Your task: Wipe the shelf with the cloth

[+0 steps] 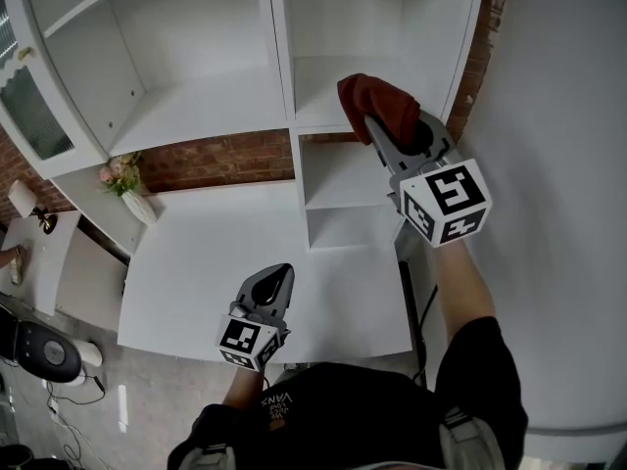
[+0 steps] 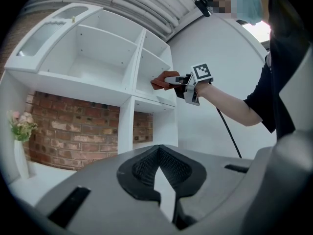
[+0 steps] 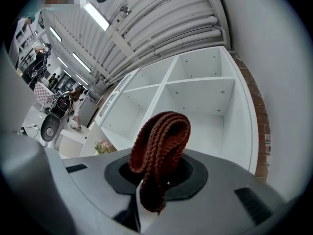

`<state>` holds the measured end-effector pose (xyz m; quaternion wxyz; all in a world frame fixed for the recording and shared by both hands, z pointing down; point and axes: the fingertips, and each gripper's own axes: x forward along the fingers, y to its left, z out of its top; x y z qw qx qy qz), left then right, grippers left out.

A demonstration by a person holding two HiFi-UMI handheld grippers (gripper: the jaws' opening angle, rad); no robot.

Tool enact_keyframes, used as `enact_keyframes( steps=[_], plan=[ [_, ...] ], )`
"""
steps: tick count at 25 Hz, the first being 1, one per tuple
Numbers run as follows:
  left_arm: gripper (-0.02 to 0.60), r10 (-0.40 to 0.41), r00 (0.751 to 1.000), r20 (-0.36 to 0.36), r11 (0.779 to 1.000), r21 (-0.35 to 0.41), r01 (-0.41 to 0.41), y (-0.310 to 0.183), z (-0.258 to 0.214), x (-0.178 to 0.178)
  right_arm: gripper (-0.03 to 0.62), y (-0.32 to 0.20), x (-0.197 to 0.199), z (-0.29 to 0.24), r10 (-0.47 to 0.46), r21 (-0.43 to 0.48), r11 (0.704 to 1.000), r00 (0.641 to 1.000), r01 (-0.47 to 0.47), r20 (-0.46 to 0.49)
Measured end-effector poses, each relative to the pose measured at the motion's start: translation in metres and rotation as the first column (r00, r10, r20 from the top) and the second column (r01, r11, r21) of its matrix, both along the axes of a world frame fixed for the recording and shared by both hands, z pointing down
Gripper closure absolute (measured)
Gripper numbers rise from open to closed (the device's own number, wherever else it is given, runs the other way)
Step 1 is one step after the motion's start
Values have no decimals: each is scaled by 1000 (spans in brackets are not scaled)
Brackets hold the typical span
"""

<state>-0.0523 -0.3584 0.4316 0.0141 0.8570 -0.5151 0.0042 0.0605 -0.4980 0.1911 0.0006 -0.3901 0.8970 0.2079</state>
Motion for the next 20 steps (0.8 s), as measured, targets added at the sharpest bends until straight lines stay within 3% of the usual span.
enact_keyframes(
  steps=[11, 20],
  plan=[
    [575, 17, 999, -38, 1000, 12, -16, -25, 1, -26, 499, -70, -49, -26, 51, -15, 998, 987, -54, -152],
    [575, 6, 998, -55, 1000, 7, -6, -36, 8, -45, 499, -121, -92, -31, 34, -92, 994, 967, -59, -252]
  ],
)
